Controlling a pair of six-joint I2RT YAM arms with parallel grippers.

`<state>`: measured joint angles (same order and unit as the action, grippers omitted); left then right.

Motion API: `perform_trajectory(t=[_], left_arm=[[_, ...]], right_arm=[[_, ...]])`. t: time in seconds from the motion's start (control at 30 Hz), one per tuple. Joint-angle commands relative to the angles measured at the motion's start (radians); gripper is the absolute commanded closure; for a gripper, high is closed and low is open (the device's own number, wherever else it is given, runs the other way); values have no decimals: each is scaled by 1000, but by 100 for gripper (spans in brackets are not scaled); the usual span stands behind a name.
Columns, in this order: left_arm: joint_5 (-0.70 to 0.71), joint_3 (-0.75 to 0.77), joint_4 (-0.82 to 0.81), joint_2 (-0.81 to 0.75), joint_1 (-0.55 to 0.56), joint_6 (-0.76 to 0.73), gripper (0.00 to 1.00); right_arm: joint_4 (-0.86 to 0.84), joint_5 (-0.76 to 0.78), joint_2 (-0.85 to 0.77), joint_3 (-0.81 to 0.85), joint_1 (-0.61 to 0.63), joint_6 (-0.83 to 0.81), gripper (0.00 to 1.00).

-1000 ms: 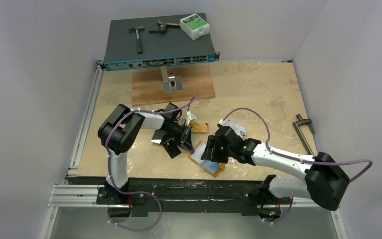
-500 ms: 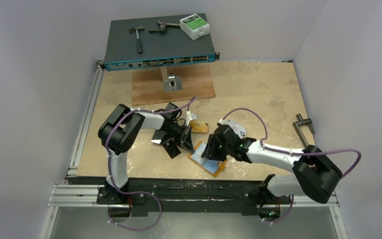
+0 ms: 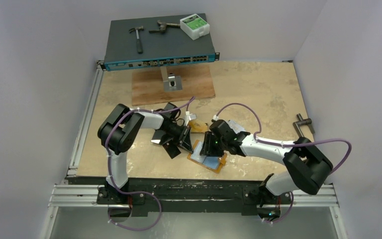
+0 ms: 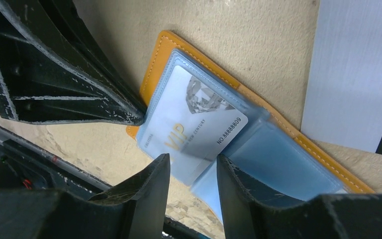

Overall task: Put the credit cards into the card holder
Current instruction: Insert the credit card into the card holder, then close the card holder at the center of the board.

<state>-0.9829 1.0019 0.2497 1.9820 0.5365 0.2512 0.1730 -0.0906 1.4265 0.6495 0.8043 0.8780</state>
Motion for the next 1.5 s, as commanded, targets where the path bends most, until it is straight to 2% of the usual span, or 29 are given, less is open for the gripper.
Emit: perform_trajectory(t=[0.0, 0.13, 0.2, 0.37, 0.53, 0.6, 0.73, 0.9, 1.0, 1.2, 1.3, 1.37, 1.43, 1.47], left_arm=[[6, 18, 2, 4, 10, -42, 100], [5, 35, 28, 7, 10, -55, 100], [6, 53, 63, 3, 6, -75, 100], [17, 106, 159, -33, -5, -130, 100], [34, 146, 267, -70, -14, -202, 98], [34, 159, 304, -81, -26, -217, 94], [70, 205, 422, -109, -52, -277, 77], [131, 227, 534, -171, -74, -371, 61], [137, 230, 575, -199, -103, -406, 60], [142, 299, 747, -200, -214, -525, 58], [121, 339, 849, -201, -297, -590, 58], [107, 362, 924, -205, -349, -631, 58], [101, 368, 975, -224, -378, -666, 58], [110, 353, 977, -253, -388, -664, 58]], right_arm=[[-42, 18, -17, 48, 1, -24, 61], [-69, -15, -52, 36, 1, -16, 61], [-38, -18, -80, 45, 1, -12, 55], [189, 115, -205, 83, -1, -20, 33], [429, 234, -292, 69, -1, -4, 29], [462, 259, -314, 39, 1, 13, 28], [435, 257, -339, -13, 3, 30, 24], [411, 265, -255, 20, 14, 3, 21], [397, 282, -199, 38, 26, -7, 20], [358, 322, -108, 48, 77, -11, 22], [357, 366, -87, 50, 101, 4, 27], [357, 407, -94, 47, 104, 18, 37], [350, 429, -106, 47, 104, 21, 52], [353, 434, -115, 48, 103, 22, 63]])
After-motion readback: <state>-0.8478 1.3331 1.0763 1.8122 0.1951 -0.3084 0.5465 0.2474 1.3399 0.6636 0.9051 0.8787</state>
